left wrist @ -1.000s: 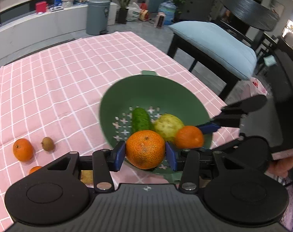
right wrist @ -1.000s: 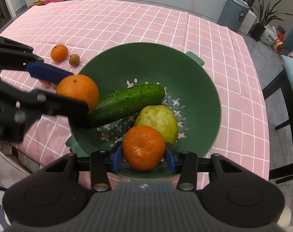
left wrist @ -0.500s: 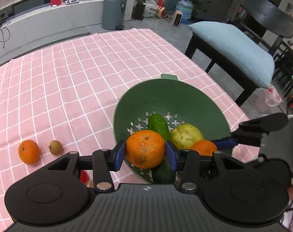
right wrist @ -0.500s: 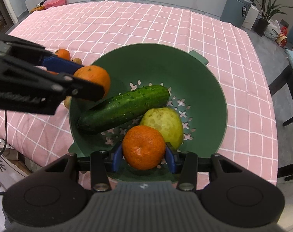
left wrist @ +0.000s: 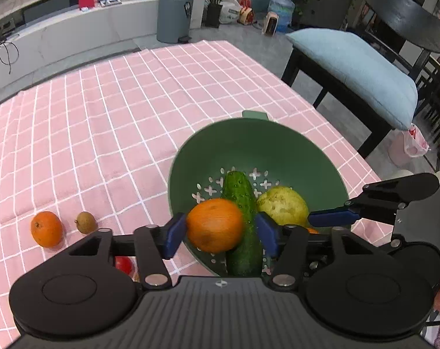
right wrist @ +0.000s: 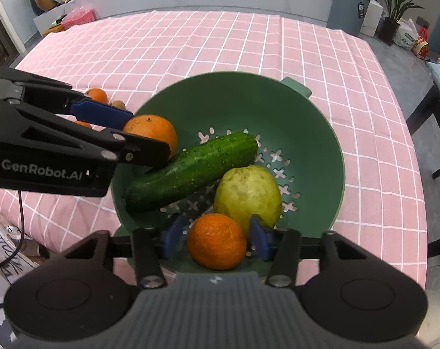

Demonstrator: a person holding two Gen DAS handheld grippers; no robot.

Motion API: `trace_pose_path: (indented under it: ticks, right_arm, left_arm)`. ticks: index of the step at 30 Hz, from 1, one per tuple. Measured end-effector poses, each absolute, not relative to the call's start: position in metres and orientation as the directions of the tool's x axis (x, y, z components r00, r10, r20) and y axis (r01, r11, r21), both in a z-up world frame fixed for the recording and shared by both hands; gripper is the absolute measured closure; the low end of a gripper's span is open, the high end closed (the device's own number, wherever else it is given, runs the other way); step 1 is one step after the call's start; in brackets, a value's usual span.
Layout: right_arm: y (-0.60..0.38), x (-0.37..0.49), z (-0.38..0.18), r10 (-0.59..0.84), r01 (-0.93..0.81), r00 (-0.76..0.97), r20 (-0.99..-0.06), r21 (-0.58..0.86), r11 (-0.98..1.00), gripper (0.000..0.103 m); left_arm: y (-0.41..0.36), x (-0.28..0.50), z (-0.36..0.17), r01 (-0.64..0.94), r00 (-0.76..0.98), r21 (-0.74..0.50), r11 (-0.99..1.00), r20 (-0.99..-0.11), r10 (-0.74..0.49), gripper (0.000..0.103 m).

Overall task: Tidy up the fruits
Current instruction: 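Lower the orange into the colander with the right gripper while the left releases its orange, then move both grippers away from the colander toward the remaining oranges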

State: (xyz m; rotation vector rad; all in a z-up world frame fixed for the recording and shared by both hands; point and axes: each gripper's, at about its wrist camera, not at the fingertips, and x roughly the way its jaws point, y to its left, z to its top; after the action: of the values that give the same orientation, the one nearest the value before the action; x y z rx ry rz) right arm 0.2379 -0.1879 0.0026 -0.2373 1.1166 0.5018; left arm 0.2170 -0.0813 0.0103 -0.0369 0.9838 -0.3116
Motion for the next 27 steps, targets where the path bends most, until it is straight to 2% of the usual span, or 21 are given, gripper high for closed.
trace_pose_path:
  ticks: [2,4,7,10,18,27]
  right_arm:
    - [-0.186,0.234,0.006,0.261,-0.500,0.354,-0.898,0.054,0.864,0.049]
    - [-0.184,0.229,0.011,0.249,-0.499,0.376,-0.893,0.031,0.866,0.041]
    - [-0.181,0.220,0.018,0.226,-0.493,0.431,-0.874,-0.019,0.870,0.040]
    - [-0.178,0.210,0.026,0.218,-0.472,0.481,-0.849,-0.042,0.880,0.032]
    - [-0.164,0.185,0.035,0.227,-0.450,0.570,-0.790,-0.069,0.890,0.031]
    - [-0.138,0.167,0.038,0.305,-0.472,0.627,-0.717,-0.038,0.881,0.031]
  left_arm:
    - [-0.079,0.213,0.015,0.244,0.531,-0.166,0.955,-0.801,-0.275,0.035]
    - [-0.077,0.208,0.021,0.242,0.548,-0.169,0.955,-0.788,-0.278,0.034]
    - [-0.072,0.201,0.028,0.235,0.571,-0.172,0.957,-0.772,-0.279,0.034]
    - [-0.067,0.193,0.033,0.231,0.588,-0.162,0.959,-0.763,-0.270,0.034]
    - [-0.052,0.169,0.041,0.241,0.616,-0.125,0.962,-0.747,-0.251,0.034]
    - [-0.023,0.149,0.040,0.244,0.636,-0.093,0.965,-0.736,-0.232,0.034]
